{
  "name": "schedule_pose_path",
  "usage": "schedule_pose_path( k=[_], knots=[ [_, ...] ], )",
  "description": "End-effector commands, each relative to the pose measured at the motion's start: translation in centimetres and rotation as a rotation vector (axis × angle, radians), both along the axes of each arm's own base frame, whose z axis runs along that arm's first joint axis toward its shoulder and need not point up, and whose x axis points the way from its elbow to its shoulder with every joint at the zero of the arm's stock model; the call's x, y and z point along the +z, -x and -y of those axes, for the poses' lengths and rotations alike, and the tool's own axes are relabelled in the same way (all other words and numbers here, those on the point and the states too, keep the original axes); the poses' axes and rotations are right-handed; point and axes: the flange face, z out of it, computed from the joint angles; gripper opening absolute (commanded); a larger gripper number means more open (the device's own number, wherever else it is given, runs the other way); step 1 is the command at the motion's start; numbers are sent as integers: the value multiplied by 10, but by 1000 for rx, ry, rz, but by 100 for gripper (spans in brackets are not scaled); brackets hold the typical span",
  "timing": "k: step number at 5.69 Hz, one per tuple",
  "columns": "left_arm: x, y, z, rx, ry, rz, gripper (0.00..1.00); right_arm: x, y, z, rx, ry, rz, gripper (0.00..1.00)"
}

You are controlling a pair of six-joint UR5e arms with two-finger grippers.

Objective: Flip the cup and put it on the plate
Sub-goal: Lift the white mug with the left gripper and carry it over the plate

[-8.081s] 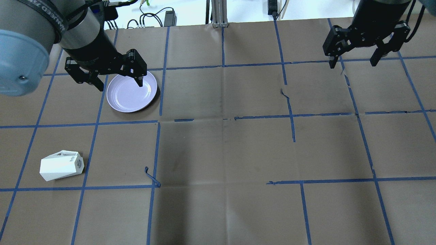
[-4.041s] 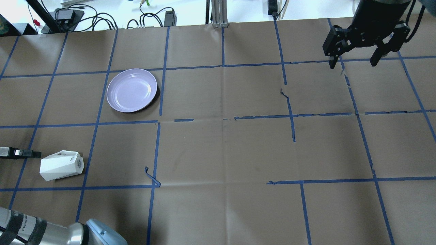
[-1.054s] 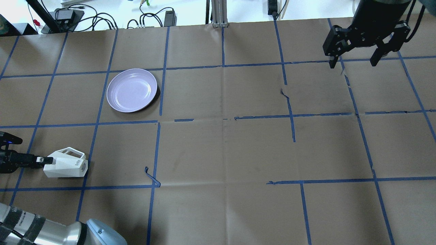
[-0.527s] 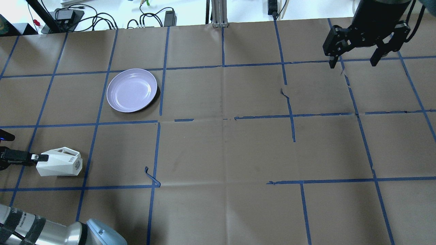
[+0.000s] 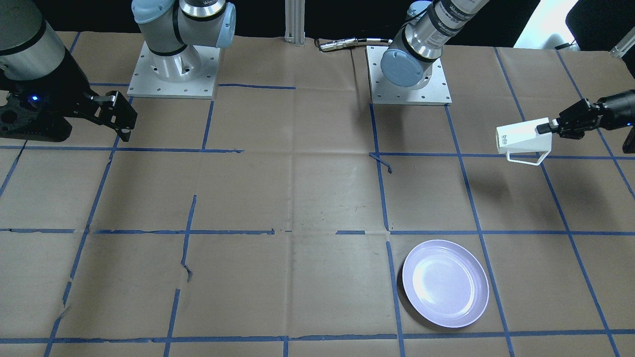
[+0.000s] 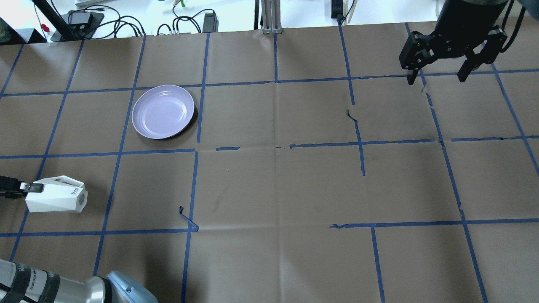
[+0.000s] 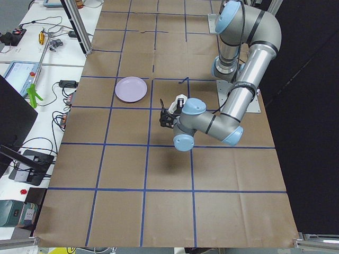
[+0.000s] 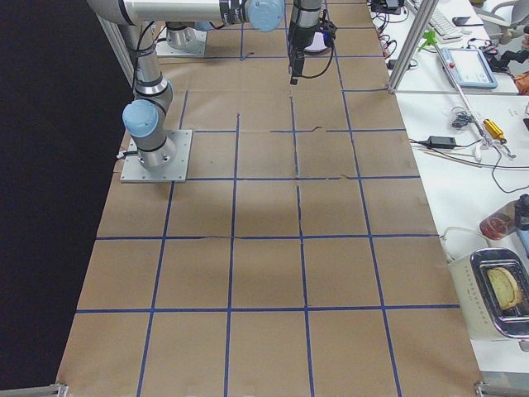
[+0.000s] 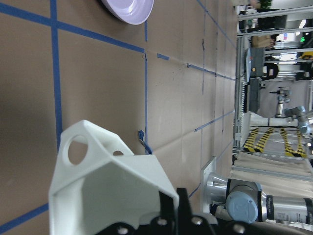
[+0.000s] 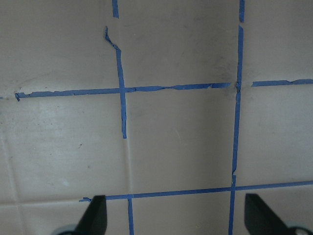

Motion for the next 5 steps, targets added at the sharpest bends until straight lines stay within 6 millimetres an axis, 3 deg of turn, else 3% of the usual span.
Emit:
schedule_pose_path(
  k=[1, 2, 3, 5],
  knots=[
    [95, 79, 37, -13, 33, 328, 0, 0, 0, 0, 0, 0, 0, 100],
    [121, 131, 68, -53, 37, 526, 0, 0, 0, 0, 0, 0, 0, 100],
    [131, 183, 102, -68, 90, 647, 0, 0, 0, 0, 0, 0, 0, 100],
    [124, 273, 160, -142, 244, 795, 0, 0, 0, 0, 0, 0, 0, 100]
  ],
)
